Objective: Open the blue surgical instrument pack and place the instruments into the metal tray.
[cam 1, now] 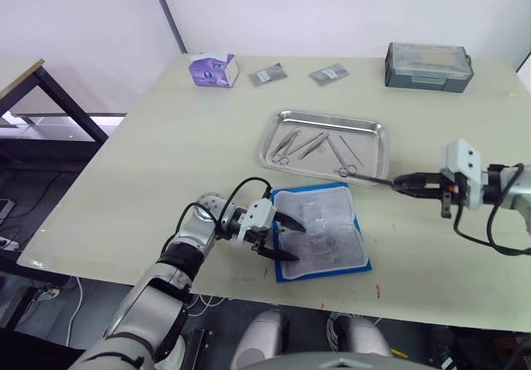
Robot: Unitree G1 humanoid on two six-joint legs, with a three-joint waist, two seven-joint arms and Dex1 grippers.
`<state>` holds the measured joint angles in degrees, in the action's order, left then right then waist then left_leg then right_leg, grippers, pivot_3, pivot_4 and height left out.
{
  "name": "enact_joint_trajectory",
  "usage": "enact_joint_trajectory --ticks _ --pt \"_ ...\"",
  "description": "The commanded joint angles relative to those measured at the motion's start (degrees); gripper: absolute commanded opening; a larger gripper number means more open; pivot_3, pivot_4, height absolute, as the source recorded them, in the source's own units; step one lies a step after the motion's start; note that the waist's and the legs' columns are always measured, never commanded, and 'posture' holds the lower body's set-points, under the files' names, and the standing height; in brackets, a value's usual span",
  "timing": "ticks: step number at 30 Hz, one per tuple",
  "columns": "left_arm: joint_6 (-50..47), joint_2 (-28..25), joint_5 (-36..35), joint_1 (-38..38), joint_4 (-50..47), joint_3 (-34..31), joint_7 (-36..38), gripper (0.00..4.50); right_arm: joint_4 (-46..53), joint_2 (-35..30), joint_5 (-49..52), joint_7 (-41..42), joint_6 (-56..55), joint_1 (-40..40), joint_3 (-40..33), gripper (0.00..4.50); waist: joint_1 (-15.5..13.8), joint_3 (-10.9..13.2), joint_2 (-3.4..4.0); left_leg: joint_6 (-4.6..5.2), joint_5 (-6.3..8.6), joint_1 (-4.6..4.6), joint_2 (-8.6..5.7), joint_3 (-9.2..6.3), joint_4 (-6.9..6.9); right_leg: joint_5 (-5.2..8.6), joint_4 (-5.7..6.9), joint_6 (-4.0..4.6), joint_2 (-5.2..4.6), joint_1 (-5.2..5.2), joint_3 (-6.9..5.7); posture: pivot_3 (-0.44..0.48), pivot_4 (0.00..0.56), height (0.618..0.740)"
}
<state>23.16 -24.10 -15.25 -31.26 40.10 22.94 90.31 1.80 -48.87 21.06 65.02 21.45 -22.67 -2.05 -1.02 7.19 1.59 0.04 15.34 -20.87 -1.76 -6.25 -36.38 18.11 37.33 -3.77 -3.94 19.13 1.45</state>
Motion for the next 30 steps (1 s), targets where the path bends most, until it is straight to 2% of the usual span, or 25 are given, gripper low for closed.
enact_joint_trajectory --ticks 1,11,21,30 --pt "-1.21 1.21 5.69 4.0 7.9 5.22 2.19 3.26 -0.79 3.28 -1.01 -6.12 4.8 -4.14 1.02 0.01 -0.01 0.0 0.01 0.01 -0.01 0.0 -0.01 -0.01 0.01 0.0 0.0 0.0 -0.01 0.0 -0.02 0.0 0.15 0.738" --pt "-1.46 1.23 5.84 4.51 7.43 4.53 2.19 3.26 -11.78 13.94 -8.52 -21.53 14.04 -15.26 5.3 0.01 0.16 -0.05 0.09 0.1 -0.06 0.01 -0.09 -0.08 0.07 0.0 0.02 0.01 -0.06 0.0 -0.07 0.0 0.15 0.738" --pt "-1.63 0.98 5.63 5.16 6.65 4.18 2.19 3.26 -27.74 23.54 -15.33 -33.38 11.13 -23.29 7.23 0.01 0.35 -0.08 0.26 0.14 -0.09 0.07 -0.14 -0.07 0.08 -0.01 0.11 0.01 -0.04 0.02 -0.05 0.0 0.15 0.738" --pt "-1.82 1.22 5.79 5.28 6.47 3.98 2.19 3.26 -36.15 27.14 -17.45 -38.95 10.57 -26.94 5.98 0.01 0.88 -0.11 0.35 0.17 -0.1 0.11 -0.19 -0.09 0.08 0.0 0.25 0.01 -0.04 0.03 -0.04 0.0 0.15 0.738"
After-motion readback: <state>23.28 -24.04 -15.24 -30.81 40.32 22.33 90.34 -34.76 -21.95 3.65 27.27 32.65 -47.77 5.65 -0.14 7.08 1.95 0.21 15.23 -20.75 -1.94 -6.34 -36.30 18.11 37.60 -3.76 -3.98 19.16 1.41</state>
